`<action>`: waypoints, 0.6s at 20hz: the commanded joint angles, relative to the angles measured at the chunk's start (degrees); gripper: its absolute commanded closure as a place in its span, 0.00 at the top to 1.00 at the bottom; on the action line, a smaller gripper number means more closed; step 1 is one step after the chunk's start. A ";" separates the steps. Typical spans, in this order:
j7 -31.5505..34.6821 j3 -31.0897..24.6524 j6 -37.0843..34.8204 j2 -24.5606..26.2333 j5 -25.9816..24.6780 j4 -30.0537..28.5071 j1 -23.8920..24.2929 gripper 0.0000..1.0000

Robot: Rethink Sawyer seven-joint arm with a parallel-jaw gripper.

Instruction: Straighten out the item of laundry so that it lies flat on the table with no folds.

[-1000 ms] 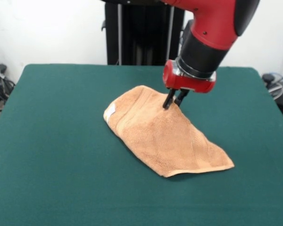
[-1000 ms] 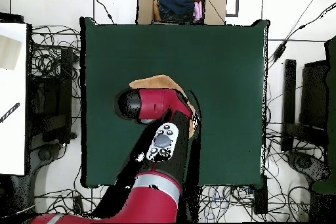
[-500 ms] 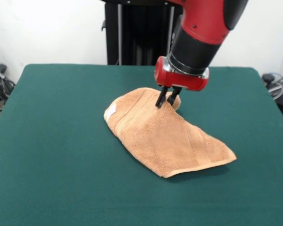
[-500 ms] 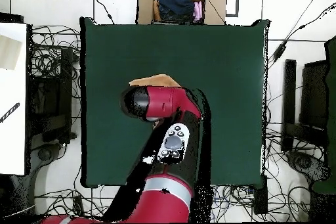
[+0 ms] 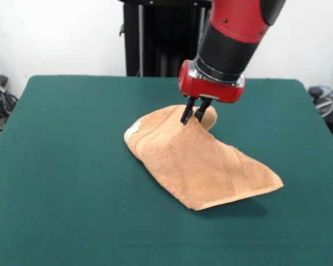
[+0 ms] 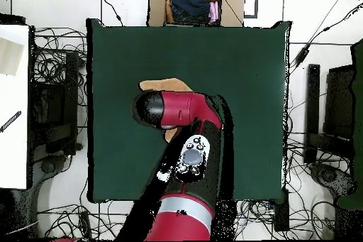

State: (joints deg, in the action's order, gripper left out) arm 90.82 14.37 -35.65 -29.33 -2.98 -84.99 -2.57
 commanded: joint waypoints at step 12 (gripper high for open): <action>4.51 -8.29 -1.85 -1.30 1.69 -1.83 2.18 0.00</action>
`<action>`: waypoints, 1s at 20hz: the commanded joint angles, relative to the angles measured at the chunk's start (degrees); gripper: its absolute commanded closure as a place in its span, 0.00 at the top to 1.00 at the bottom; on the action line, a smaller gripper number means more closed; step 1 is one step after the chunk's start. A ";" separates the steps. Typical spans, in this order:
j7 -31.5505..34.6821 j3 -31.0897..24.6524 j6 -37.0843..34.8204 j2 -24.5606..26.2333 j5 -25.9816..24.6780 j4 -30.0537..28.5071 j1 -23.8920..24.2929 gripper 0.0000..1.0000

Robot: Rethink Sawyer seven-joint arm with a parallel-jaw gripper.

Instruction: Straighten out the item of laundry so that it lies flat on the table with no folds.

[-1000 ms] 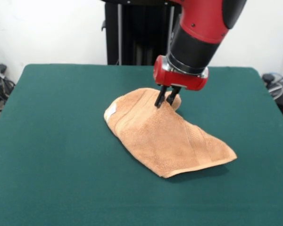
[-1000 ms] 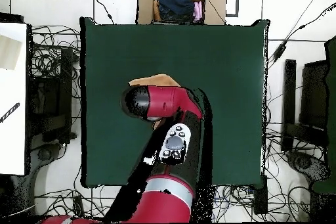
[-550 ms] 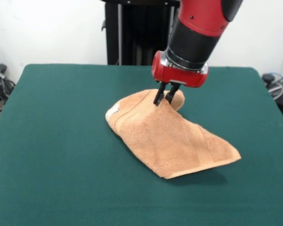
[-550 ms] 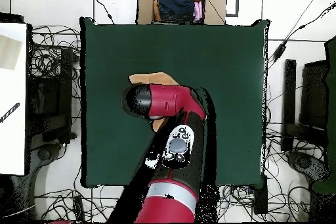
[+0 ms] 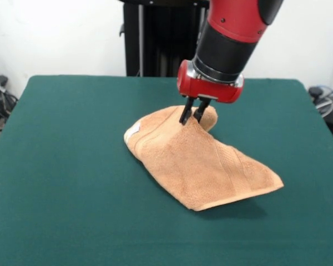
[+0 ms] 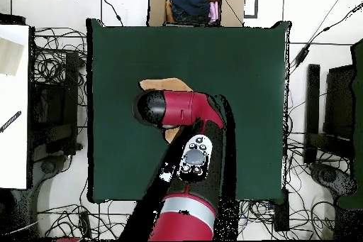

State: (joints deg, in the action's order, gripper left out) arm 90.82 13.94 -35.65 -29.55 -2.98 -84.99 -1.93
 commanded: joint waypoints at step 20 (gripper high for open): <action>2.03 -10.81 -5.56 -2.57 1.28 -1.60 3.38 0.00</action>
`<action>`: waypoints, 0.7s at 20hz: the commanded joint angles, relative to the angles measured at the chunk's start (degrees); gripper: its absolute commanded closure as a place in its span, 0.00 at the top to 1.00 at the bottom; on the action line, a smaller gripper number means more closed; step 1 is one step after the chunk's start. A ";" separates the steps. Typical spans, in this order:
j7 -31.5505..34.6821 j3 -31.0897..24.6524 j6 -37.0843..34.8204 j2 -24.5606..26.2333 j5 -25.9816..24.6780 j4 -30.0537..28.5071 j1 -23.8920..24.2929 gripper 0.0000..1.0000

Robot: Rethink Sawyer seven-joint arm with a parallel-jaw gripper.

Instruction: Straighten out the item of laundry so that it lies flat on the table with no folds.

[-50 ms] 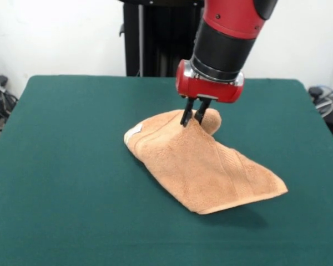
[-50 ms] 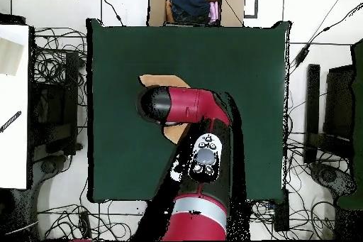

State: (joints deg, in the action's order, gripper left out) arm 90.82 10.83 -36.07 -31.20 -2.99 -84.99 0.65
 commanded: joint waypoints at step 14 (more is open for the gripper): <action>1.79 -8.25 -10.01 -1.09 0.22 1.74 0.75 0.00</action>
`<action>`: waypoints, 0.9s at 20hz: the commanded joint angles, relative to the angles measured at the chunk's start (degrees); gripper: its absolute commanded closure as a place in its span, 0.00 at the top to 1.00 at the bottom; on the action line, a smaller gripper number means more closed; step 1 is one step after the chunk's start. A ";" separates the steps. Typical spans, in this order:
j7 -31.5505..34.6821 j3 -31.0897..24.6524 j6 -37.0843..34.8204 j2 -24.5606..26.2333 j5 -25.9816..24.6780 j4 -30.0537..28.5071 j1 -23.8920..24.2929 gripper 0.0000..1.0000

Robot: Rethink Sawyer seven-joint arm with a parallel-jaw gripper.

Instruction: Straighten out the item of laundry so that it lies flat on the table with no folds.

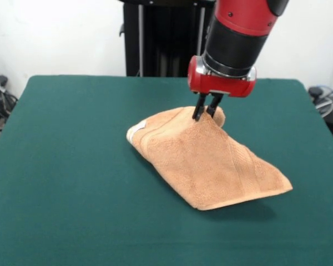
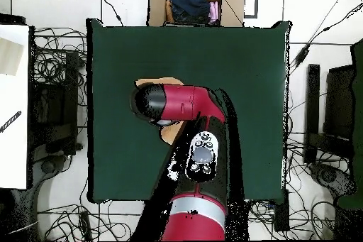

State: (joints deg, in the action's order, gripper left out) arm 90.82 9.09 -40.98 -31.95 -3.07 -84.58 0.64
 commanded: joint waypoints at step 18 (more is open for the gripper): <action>-0.03 -8.92 -8.54 -0.94 0.76 3.81 2.60 0.00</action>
State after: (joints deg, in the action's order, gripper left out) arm 90.82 7.04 -44.27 -32.23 -3.08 -82.03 2.21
